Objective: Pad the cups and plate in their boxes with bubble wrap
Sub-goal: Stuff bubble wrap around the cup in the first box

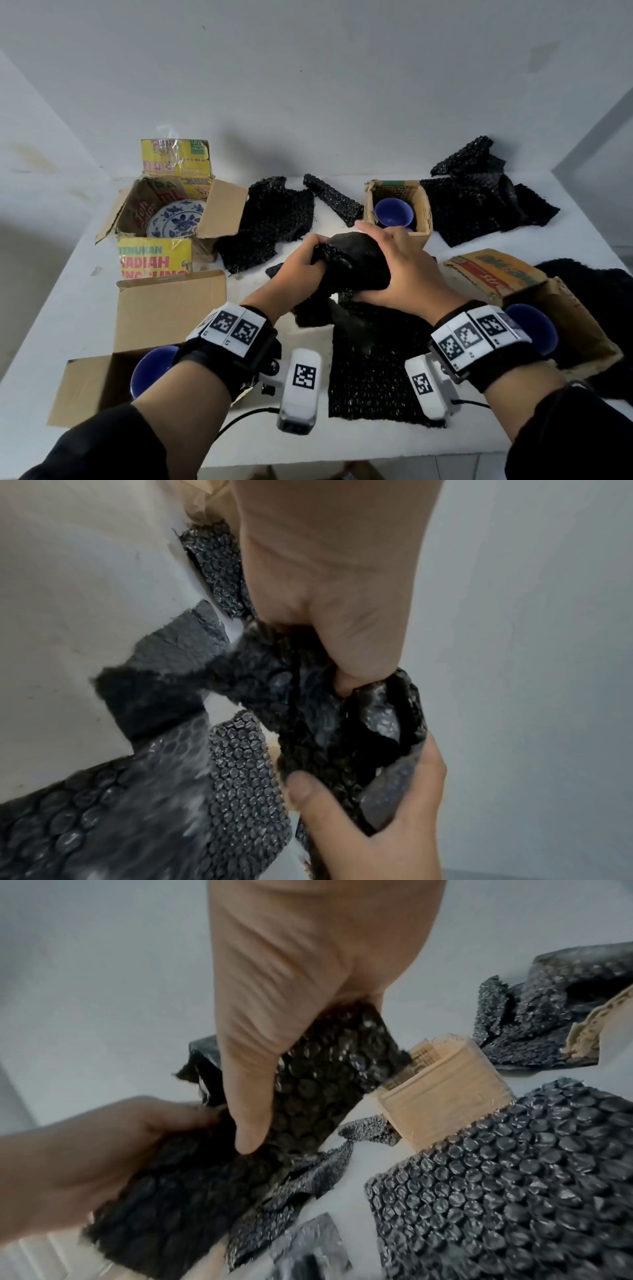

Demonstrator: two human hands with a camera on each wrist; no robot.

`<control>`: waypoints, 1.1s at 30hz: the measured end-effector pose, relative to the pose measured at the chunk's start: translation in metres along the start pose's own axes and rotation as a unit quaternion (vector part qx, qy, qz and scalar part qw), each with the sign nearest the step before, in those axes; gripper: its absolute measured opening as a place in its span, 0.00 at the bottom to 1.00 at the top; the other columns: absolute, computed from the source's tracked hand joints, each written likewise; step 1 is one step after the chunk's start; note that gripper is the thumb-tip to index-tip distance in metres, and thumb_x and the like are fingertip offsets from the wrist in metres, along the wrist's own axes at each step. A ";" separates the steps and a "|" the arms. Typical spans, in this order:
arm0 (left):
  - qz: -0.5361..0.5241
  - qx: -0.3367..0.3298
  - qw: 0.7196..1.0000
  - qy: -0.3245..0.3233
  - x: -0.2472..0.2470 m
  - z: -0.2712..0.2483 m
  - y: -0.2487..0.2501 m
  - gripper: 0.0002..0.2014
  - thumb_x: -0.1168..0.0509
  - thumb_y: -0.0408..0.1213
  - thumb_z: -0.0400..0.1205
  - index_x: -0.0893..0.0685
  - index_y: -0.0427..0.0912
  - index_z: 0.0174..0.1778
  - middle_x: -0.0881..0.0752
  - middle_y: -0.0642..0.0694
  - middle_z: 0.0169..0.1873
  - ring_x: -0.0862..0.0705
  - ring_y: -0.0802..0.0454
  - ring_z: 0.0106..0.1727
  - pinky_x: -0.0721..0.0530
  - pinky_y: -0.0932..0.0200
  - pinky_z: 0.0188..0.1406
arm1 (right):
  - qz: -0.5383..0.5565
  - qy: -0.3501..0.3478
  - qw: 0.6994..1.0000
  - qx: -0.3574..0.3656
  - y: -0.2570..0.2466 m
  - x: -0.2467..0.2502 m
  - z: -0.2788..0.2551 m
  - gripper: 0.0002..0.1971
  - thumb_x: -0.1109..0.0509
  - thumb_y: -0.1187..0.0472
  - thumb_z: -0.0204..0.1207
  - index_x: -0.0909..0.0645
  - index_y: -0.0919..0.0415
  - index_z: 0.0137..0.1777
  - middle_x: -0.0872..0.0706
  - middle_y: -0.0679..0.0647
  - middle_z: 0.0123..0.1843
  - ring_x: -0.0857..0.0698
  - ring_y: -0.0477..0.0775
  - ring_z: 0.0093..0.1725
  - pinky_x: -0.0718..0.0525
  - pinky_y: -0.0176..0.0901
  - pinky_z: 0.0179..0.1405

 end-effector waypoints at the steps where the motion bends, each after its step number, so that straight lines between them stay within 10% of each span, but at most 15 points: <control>1: -0.019 0.014 1.000 -0.007 0.001 -0.001 0.000 0.10 0.42 0.29 0.84 0.24 0.43 0.60 0.16 0.45 0.43 0.16 0.49 0.43 0.16 0.52 0.48 | -0.018 0.011 1.000 0.013 -0.003 -0.002 0.000 0.53 0.22 0.39 0.56 0.51 0.34 0.78 0.30 0.54 0.64 0.24 0.55 0.58 0.19 0.48 0.46; 9: -0.193 0.084 0.977 -0.041 0.028 -0.013 0.001 0.17 0.44 0.25 0.81 0.27 0.49 0.62 0.20 0.41 0.50 0.19 0.48 0.47 0.18 0.55 0.46 | 0.102 0.084 0.985 0.112 -0.035 -0.009 0.012 0.25 0.35 0.61 0.70 0.22 0.51 0.70 0.20 0.55 0.55 0.17 0.55 0.51 0.15 0.52 0.48; 14: -0.033 -0.036 0.997 -0.059 0.049 -0.033 0.002 0.38 0.30 0.19 0.72 0.40 0.48 0.71 0.23 0.48 0.52 0.18 0.59 0.42 0.17 0.66 0.39 | 0.140 0.103 0.979 0.105 -0.054 -0.021 0.030 0.24 0.26 0.74 0.67 0.15 0.53 0.61 0.21 0.53 0.60 0.16 0.52 0.52 0.14 0.53 0.48; 21: 0.257 -0.059 0.965 0.004 0.114 -0.049 -0.005 0.27 0.29 0.30 0.73 0.26 0.46 0.68 0.31 0.49 0.58 0.29 0.52 0.59 0.30 0.64 0.60 | 0.241 0.014 0.968 0.064 -0.093 -0.042 0.049 0.15 0.31 0.75 0.72 0.12 0.60 0.54 0.15 0.53 0.48 0.16 0.53 0.51 0.19 0.40 0.52; 26: 0.251 -0.074 0.965 0.018 0.167 -0.077 -0.017 0.19 0.31 0.25 0.75 0.17 0.45 0.60 0.17 0.51 0.44 0.17 0.50 0.49 0.23 0.67 0.44 | 0.338 -0.049 0.938 0.060 -0.133 -0.055 0.050 0.15 0.32 0.73 0.75 0.20 0.53 0.55 0.15 0.43 0.49 0.17 0.38 0.49 0.22 0.28 0.55; 29: 0.195 -0.035 0.980 0.018 0.191 -0.096 -0.039 0.19 0.31 0.25 0.75 0.25 0.50 0.56 0.11 0.49 0.39 0.12 0.52 0.36 0.15 0.58 0.33 | 0.293 -0.094 0.949 0.067 -0.155 -0.075 0.050 0.22 0.35 0.69 0.75 0.28 0.37 0.53 0.15 0.56 0.44 0.15 0.59 0.40 0.15 0.51 0.47; 33: 0.217 -0.013 0.975 0.046 0.212 -0.117 -0.072 0.17 0.30 0.27 0.75 0.25 0.55 0.44 0.11 0.51 0.33 0.15 0.61 0.31 0.20 0.64 0.34 | 0.211 -0.141 0.961 0.108 -0.184 -0.104 0.043 0.17 0.37 0.75 0.71 0.21 0.54 0.53 0.17 0.44 0.36 0.21 0.39 0.28 0.24 0.37 0.31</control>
Point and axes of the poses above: each hand's wrist, its own z-axis towards the middle knuckle, its own x-axis out of the back of the hand, y = z × x, the point moved 4 cm from there along z, towards the middle knuckle
